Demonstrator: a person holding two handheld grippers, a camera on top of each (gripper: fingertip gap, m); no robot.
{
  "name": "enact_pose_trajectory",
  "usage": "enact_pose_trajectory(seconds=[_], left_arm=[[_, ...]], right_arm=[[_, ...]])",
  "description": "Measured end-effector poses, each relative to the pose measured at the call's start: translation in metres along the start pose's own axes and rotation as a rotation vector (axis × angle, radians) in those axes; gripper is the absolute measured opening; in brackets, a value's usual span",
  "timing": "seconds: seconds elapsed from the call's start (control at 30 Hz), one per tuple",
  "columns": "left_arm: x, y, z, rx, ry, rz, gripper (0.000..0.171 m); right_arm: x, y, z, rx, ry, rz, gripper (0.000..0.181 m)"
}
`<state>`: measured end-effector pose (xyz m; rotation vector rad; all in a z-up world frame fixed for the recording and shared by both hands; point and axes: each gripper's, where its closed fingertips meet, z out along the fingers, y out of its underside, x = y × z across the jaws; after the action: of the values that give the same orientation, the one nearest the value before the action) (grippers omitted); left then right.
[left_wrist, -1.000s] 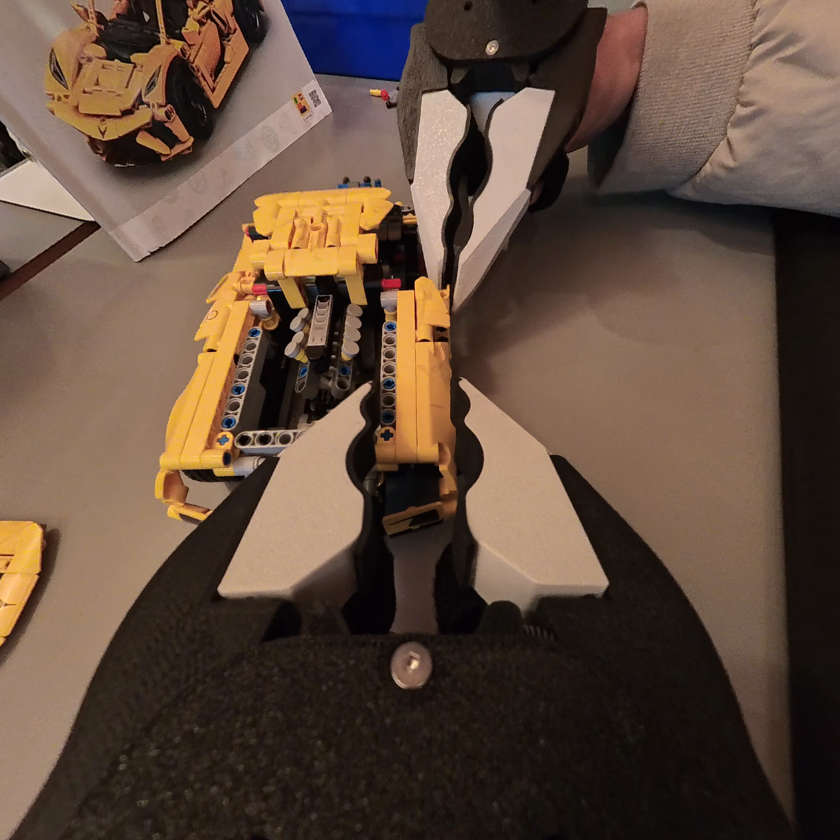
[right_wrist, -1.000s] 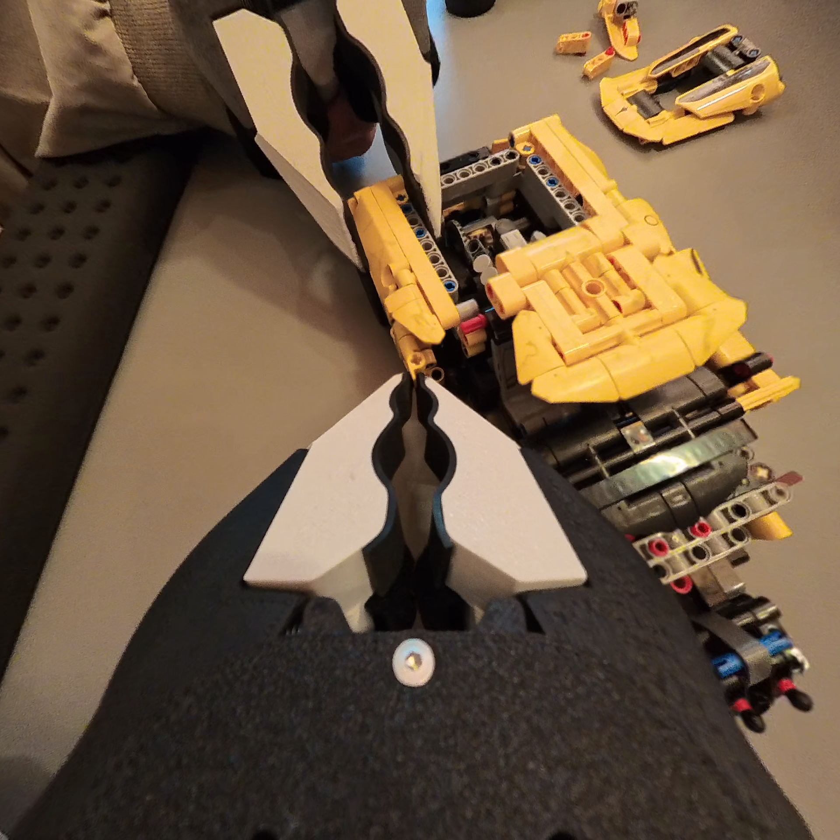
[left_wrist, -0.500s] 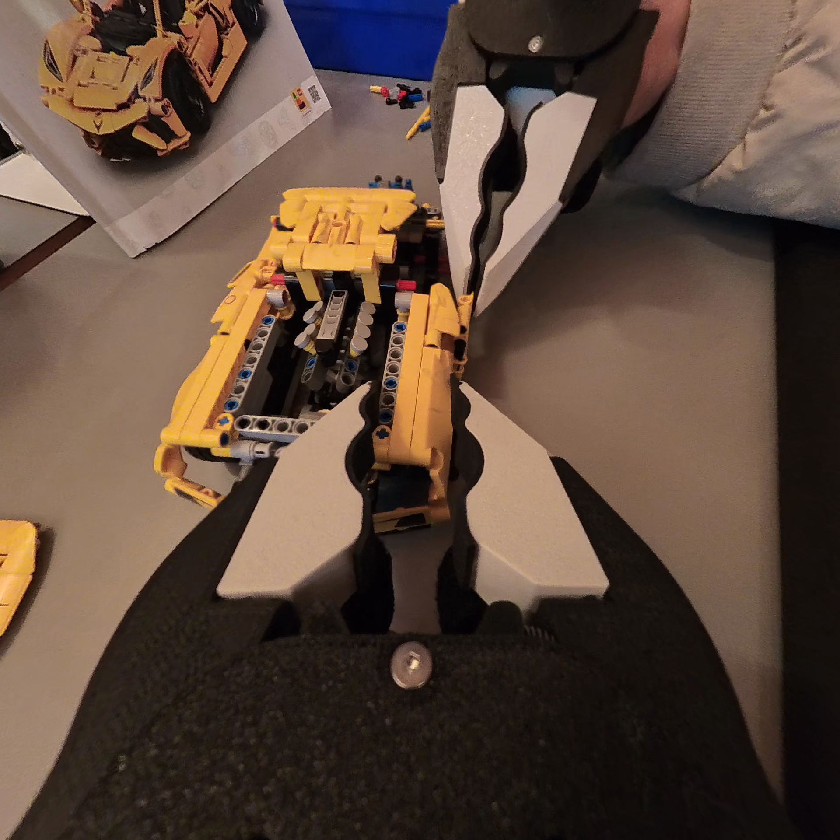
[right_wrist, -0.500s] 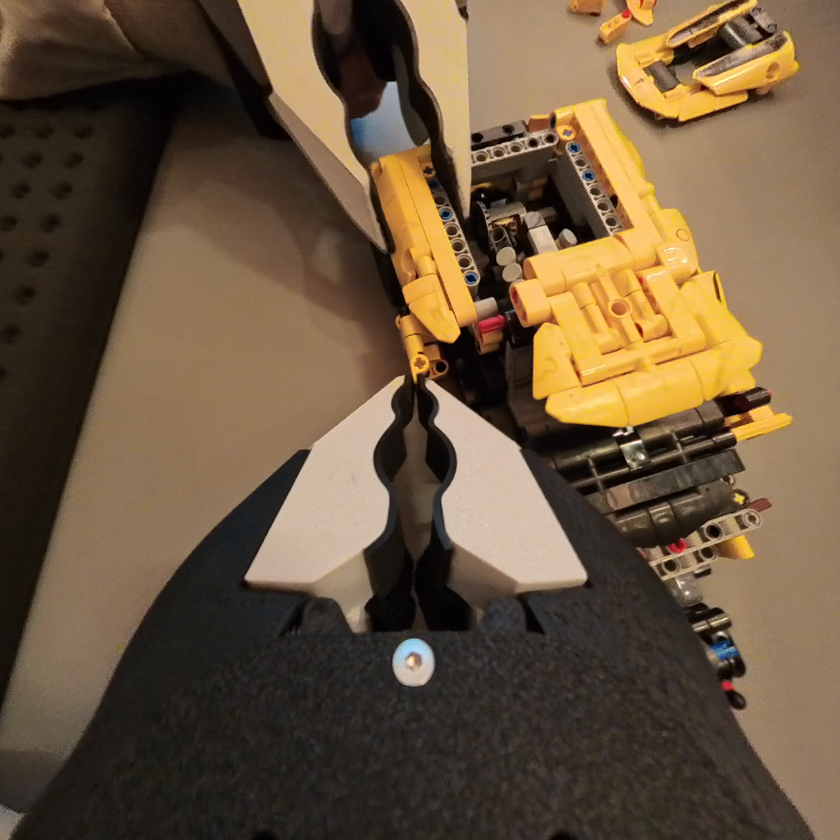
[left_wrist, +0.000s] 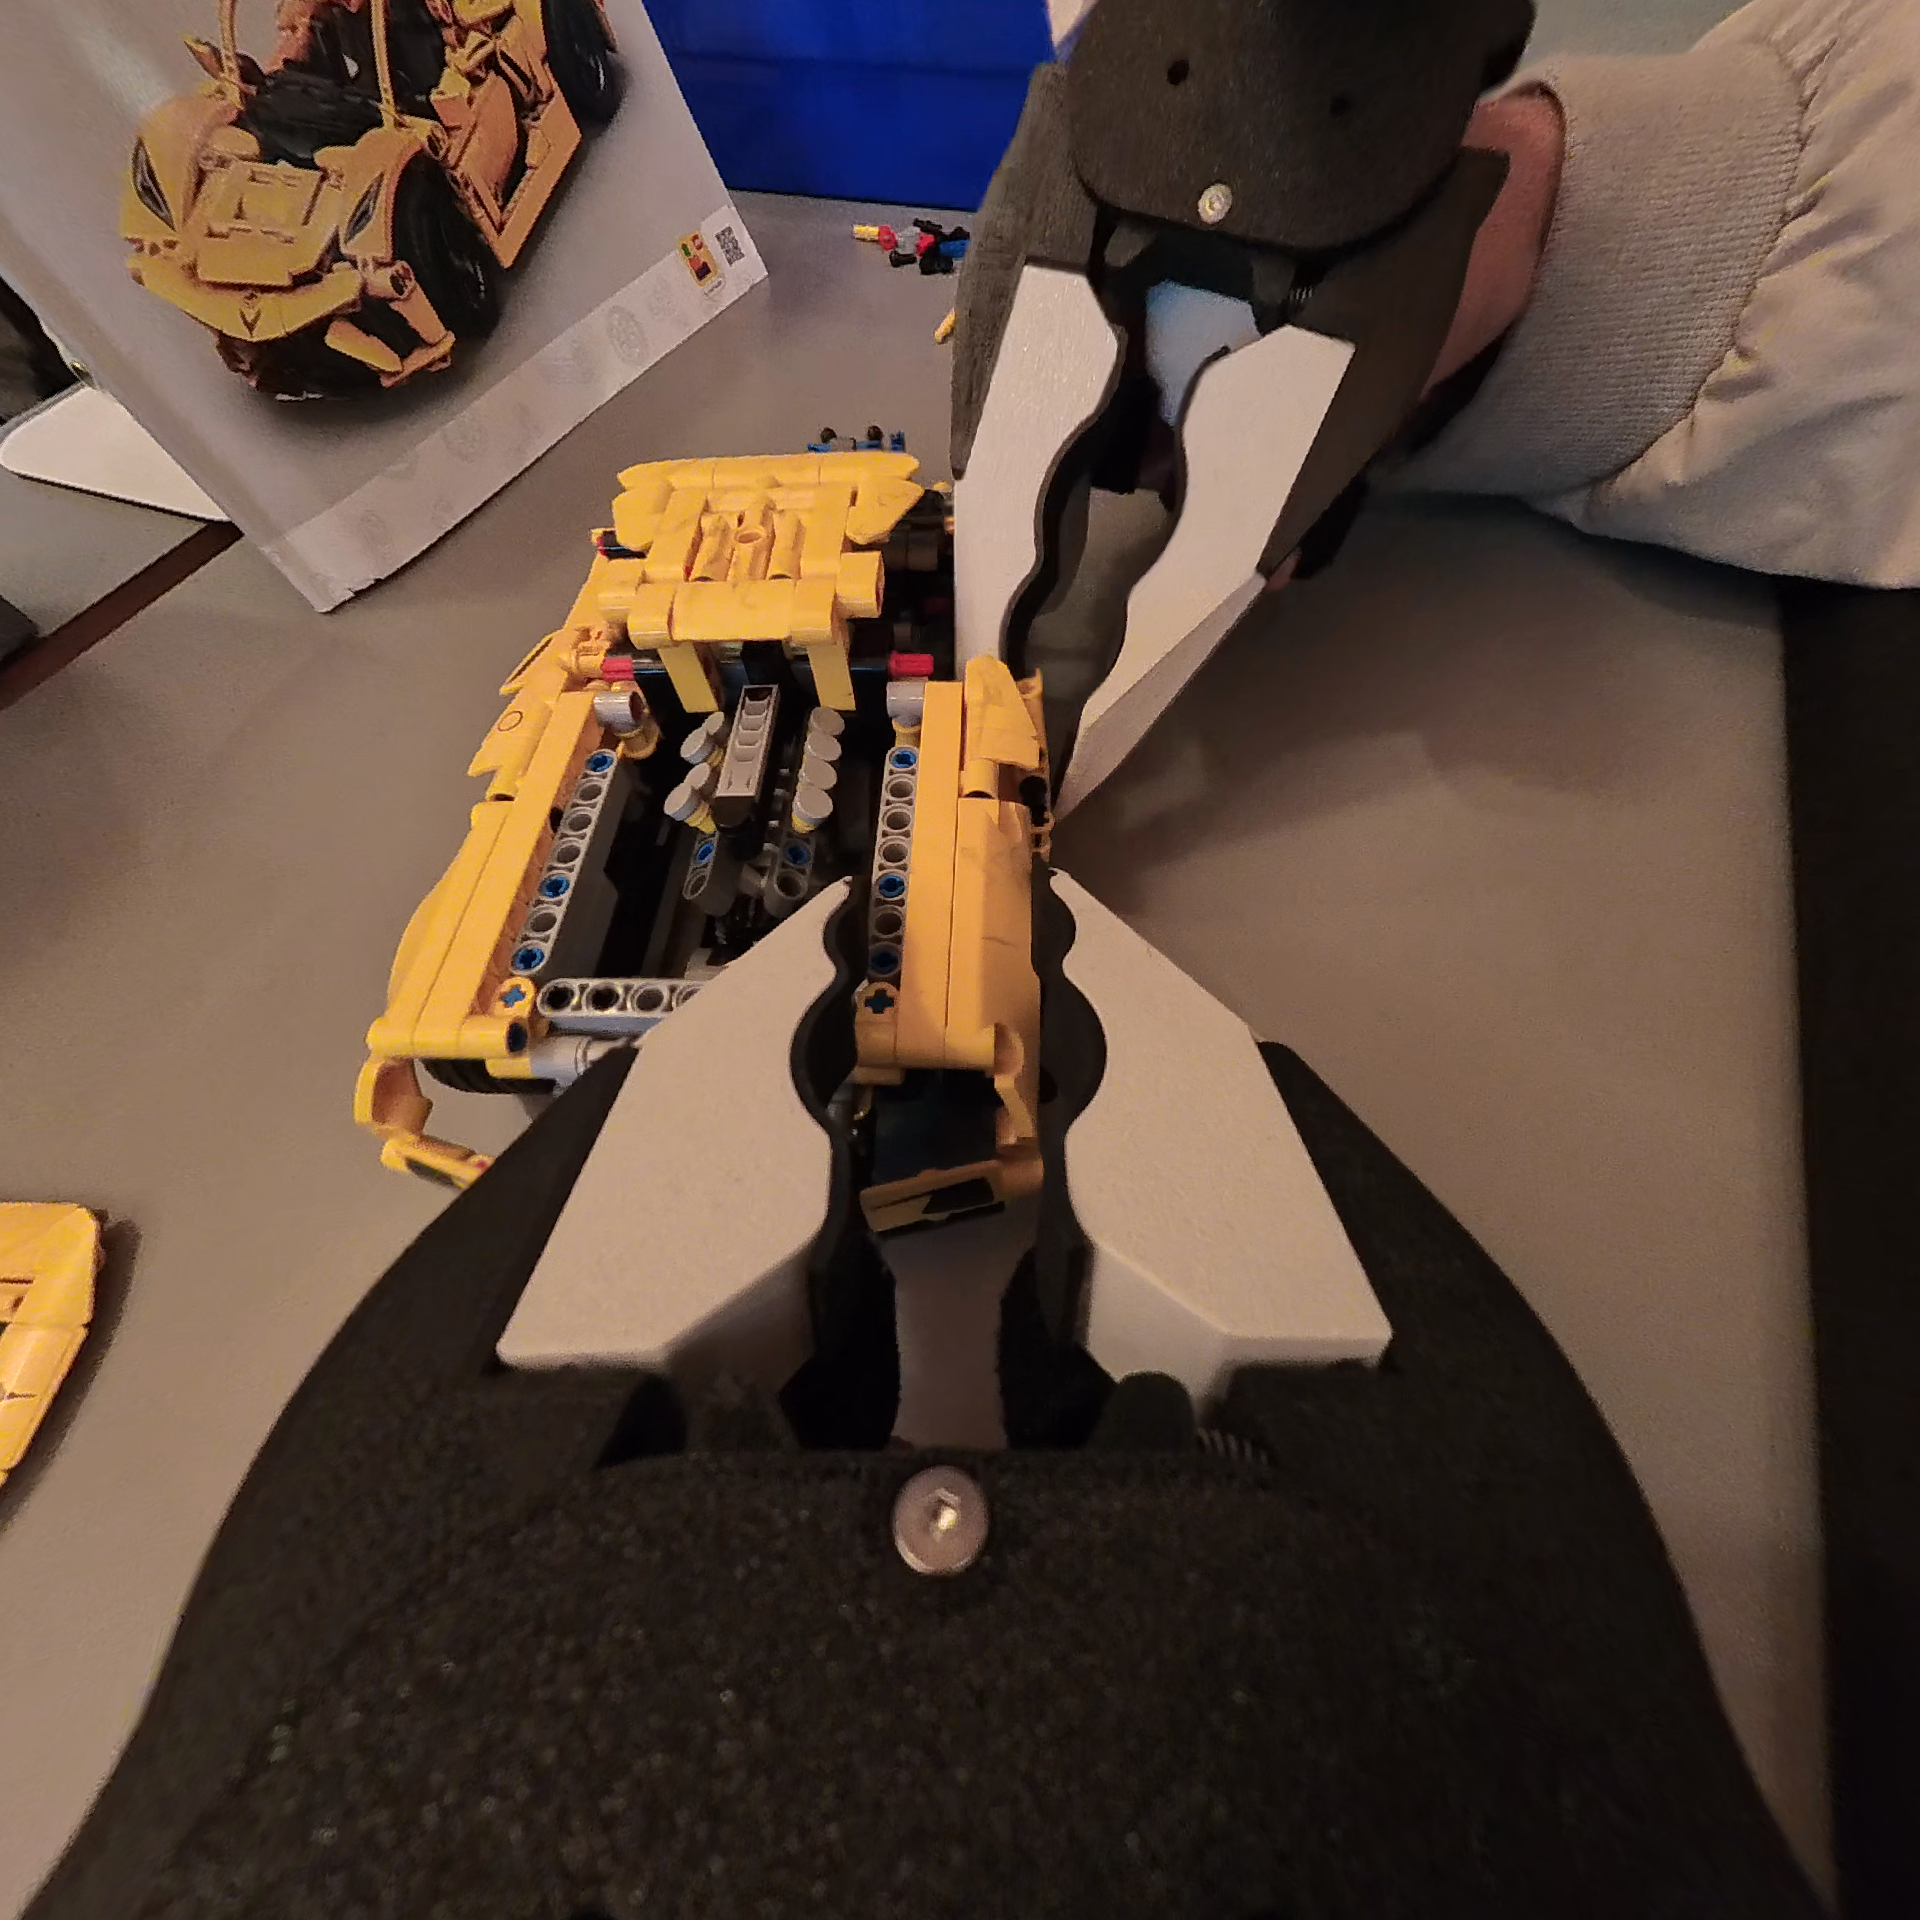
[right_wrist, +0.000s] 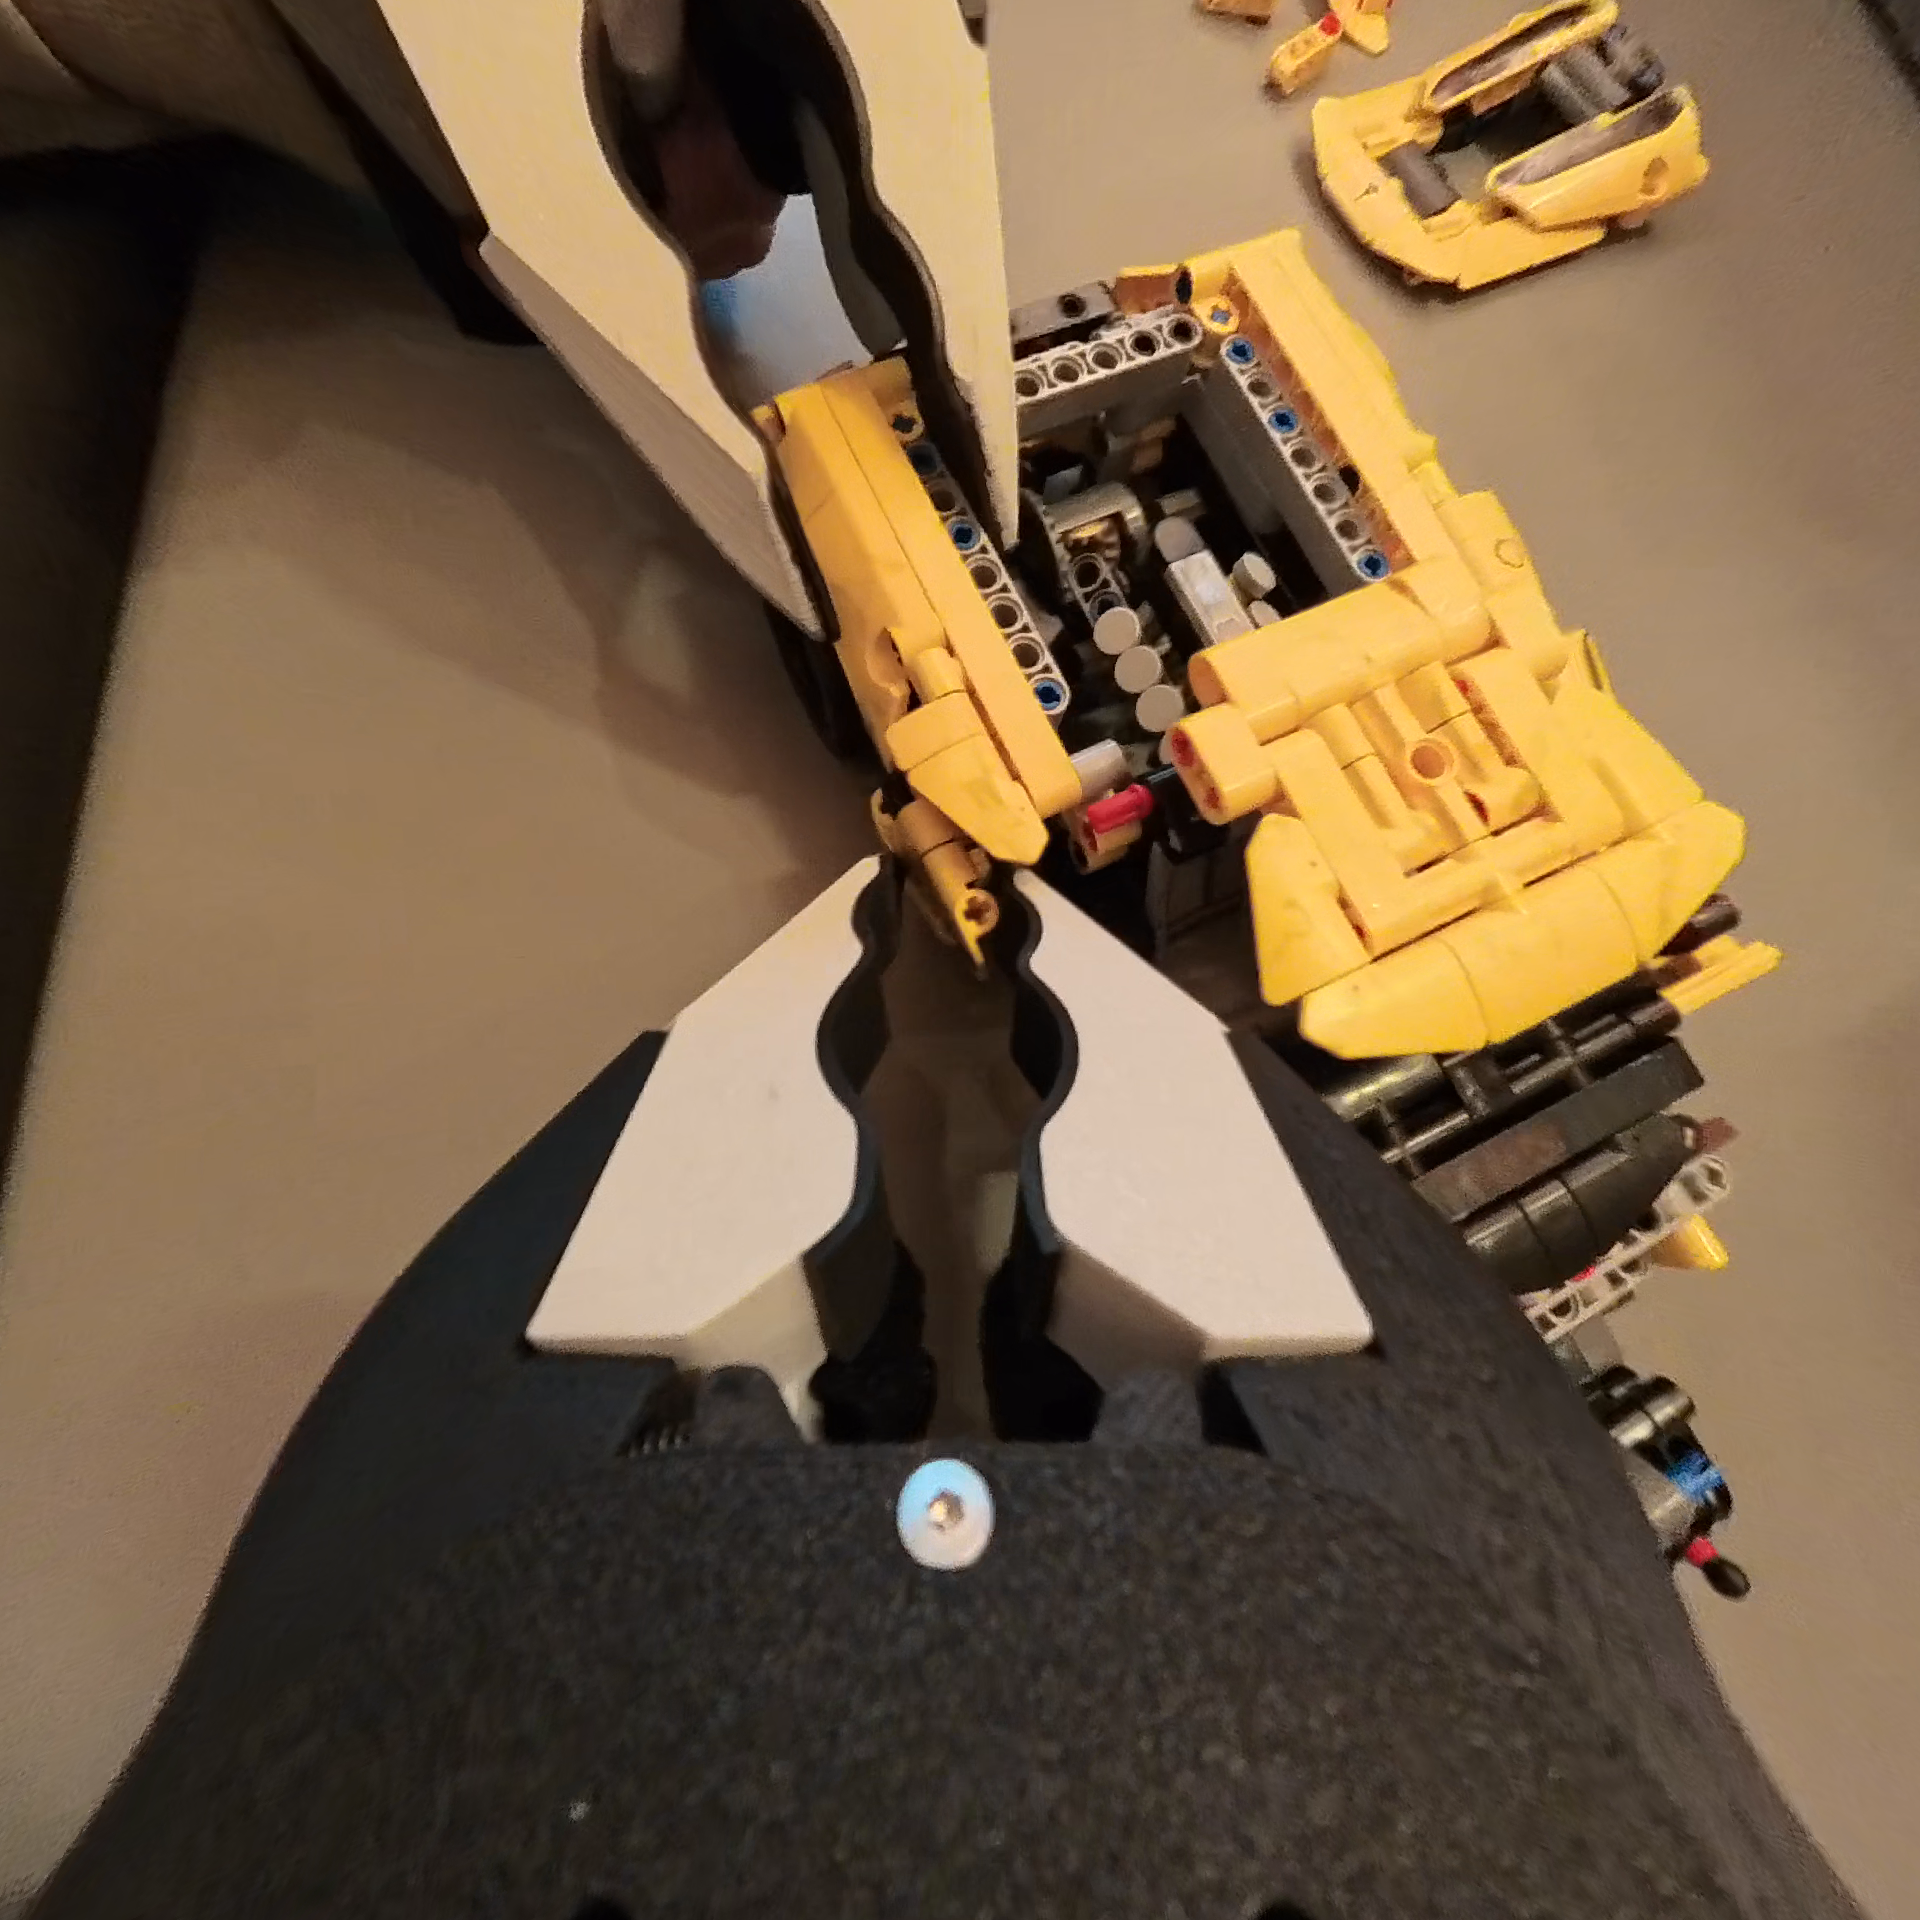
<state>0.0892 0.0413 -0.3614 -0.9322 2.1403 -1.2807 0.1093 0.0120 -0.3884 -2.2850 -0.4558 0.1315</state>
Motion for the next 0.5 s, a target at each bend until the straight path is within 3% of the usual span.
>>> enact_pose_trajectory(seconds=[0.1,0.23,0.5], left_arm=[[0.0,0.001,-0.001,0.003,0.011,0.0,0.031],[0.001,0.001,-0.001,-0.001,0.022,-0.007,0.03],[-0.001,0.001,0.001,-0.006,-0.023,0.003,0.031]], right_arm=[[-0.001,0.003,-0.005,0.044,-0.066,-0.014,0.013],[-0.006,0.01,-0.005,-0.025,-0.08,-0.019,0.005],[-0.011,0.012,-0.004,-0.089,0.087,-0.242,0.004]])
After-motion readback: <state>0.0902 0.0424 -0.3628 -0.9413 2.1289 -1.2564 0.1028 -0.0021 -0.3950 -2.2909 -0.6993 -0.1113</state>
